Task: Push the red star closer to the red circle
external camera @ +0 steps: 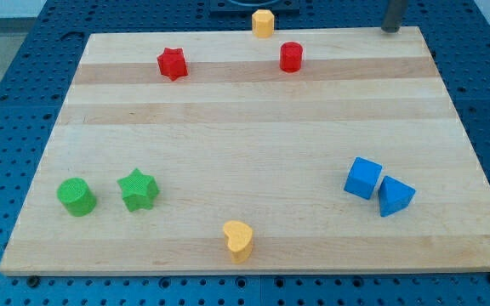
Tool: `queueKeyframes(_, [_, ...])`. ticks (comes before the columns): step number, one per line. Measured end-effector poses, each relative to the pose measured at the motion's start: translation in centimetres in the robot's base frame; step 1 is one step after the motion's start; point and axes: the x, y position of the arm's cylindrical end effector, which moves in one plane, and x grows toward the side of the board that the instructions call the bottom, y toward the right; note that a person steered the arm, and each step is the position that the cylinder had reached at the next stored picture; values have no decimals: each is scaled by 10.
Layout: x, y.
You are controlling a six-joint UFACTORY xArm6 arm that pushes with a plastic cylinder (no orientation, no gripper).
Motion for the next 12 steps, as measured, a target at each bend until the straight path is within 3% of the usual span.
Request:
queueKeyframes(1, [1,-56])
queueKeyframes(4, [0,-370])
queueKeyframes(6, [12,-478])
queueKeyframes(9, [50,-477])
queueKeyframes(11, [76,-408])
queueKeyframes(12, [86,-412])
